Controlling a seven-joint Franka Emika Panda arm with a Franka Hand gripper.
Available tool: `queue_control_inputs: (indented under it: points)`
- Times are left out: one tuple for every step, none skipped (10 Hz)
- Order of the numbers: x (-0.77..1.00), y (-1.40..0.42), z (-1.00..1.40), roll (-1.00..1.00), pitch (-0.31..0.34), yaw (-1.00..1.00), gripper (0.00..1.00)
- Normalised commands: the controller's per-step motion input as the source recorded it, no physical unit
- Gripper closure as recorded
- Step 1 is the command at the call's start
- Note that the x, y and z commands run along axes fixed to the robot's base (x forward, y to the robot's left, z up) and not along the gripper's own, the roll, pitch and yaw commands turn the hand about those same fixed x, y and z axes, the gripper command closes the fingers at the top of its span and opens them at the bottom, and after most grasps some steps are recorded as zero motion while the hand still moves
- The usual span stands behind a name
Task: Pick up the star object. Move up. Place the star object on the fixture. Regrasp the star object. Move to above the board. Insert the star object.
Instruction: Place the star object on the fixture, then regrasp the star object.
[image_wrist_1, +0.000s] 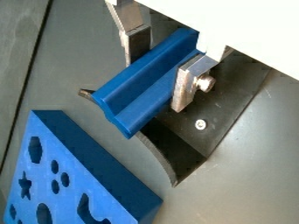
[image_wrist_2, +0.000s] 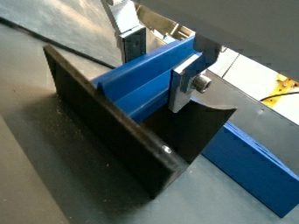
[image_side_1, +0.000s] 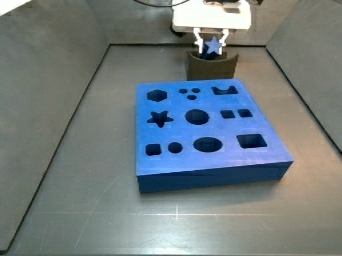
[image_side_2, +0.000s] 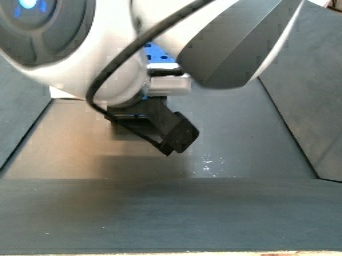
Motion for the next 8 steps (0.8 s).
queue_control_inputs:
  points:
    - [0.08,0.14,-0.36,-0.12,-0.028,-0.1,1.0]
    - [0.08,0.14,-0.35,-0.12,-0.031,-0.09,1.0]
    - [0.08,0.14,-0.36,-0.12,-0.031,-0.08,1.0]
    - [0.0,0.0,0.0,0.0,0.0,0.0,0.0]
    - [0.0,0.0,1.0,0.0,0.055,-0.03,0.0]
    - [0.0,0.0,1.0,0.0,0.055,-0.03,0.0]
    - [-0.02,0.01,1.0,0.02,0.06,-0.02,0.0]
    - [-0.02,0.0,1.0,0.04,0.059,-0.02,0.0]
